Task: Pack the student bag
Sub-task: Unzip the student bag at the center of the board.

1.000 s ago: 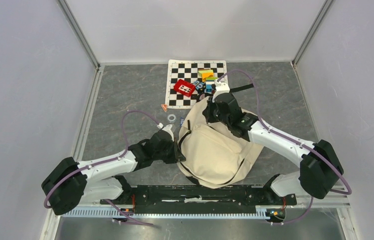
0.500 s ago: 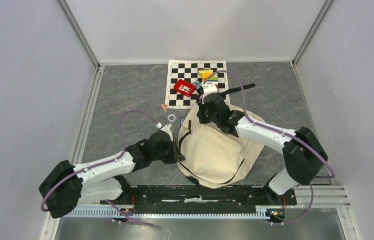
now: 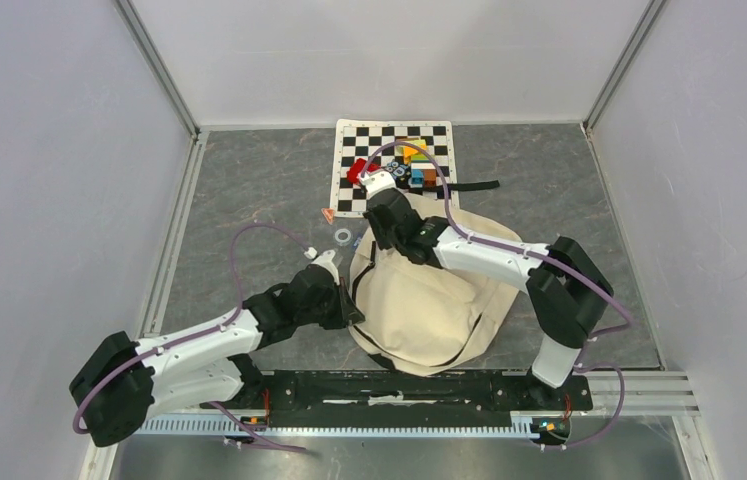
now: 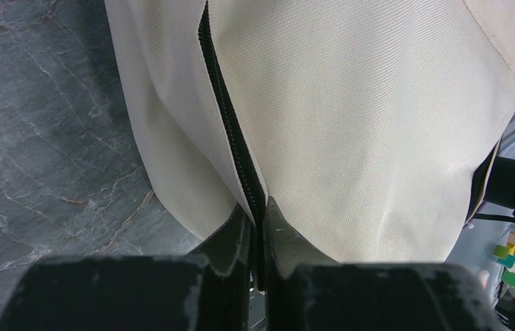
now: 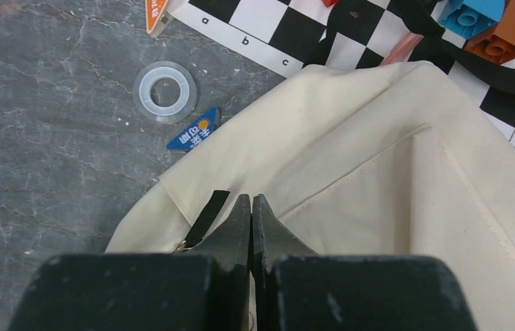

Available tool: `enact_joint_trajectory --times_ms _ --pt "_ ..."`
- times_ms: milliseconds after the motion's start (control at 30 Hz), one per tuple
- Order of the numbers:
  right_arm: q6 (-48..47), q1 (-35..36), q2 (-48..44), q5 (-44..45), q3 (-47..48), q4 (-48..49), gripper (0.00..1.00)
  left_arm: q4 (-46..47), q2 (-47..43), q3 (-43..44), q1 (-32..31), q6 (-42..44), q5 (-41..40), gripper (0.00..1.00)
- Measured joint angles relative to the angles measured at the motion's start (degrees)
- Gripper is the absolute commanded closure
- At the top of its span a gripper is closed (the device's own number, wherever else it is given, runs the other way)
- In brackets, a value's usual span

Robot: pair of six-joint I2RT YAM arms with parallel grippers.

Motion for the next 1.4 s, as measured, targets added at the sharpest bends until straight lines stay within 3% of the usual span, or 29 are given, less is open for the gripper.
enact_joint_trajectory --times_ms 67,233,400,700,933,1233,1400 --pt "-0.72 0.11 0.04 0.5 0.02 -0.35 0.85 -0.17 -0.07 0.0 0.0 -0.02 -0.02 0.93" --pt "-4.2 -0.02 -1.09 0.74 0.87 -1.95 0.39 -1.49 -0.61 0.02 0.0 -0.31 -0.17 0.54" --pt "-9.11 -1.2 -6.4 -0.44 2.05 -8.26 0.22 -3.98 -1.64 0.13 0.0 -1.73 -0.37 0.33" --pt "-12.09 -10.4 -23.87 -4.5 -8.48 -16.37 0.12 -8.39 -7.13 0.85 -0.02 -4.33 -0.52 0.16" --pt "-13.53 -14.01 -27.3 -7.23 -16.55 -20.65 0.15 -12.68 -8.22 9.11 -0.02 -4.28 -3.04 0.05" --pt "-14.78 -13.31 -29.97 -17.11 -21.84 -21.27 0.15 -6.67 6.82 20.87 -0.02 -4.17 0.2 0.0" --pt "-13.79 -9.51 -32.57 -19.93 -24.35 -19.61 0.15 -3.58 12.2 23.15 0.0 -4.17 0.9 0.0"
